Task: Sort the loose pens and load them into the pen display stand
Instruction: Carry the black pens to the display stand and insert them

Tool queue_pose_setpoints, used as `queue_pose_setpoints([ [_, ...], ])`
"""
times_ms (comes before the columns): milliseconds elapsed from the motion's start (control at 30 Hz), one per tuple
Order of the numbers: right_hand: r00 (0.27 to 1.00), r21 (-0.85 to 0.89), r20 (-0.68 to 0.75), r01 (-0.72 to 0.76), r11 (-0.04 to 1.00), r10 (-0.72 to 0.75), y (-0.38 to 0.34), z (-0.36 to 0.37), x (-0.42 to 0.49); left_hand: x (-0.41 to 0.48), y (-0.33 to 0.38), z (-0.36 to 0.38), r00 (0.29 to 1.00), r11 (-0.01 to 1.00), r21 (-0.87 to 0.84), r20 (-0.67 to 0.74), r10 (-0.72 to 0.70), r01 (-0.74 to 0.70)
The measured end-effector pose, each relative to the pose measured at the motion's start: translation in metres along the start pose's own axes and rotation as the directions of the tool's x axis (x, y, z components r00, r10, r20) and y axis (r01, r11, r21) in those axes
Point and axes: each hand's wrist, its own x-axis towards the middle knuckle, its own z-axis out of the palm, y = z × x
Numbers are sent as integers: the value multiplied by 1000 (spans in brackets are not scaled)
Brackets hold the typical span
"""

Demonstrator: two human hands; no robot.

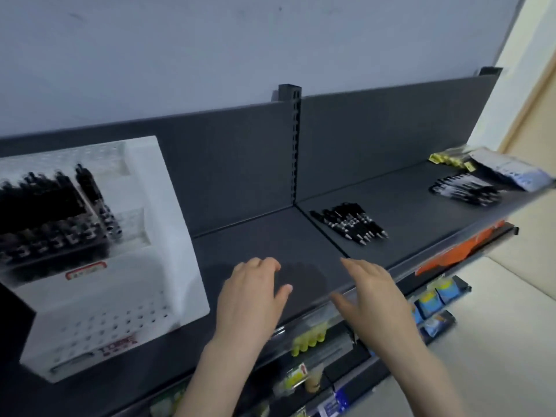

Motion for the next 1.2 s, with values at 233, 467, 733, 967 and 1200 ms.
queue_pose_setpoints([
  [233, 999, -29, 30, 40, 999, -39, 117, -43, 9, 22, 92, 48, 996, 996, 81, 89, -29, 22],
  [467, 996, 45, 78, 42, 998, -46, 181, -54, 25, 31, 133, 86, 980, 992, 75, 160, -117, 106],
  [733, 989, 99, 139, 38, 994, -52, 211, -35, 63, 76, 132, 118, 967, 982, 44, 169, -189, 185],
  [967, 975, 90, 198, 81, 993, -97, 210, -22, 127, 146, 121, 145, 940, 940, -82, 115, -320, 330],
  [1200, 973, 135, 225, 24, 991, -54, 211, 2, 183, 196, 121, 177, 909, 910, 41, 50, -415, 413],
])
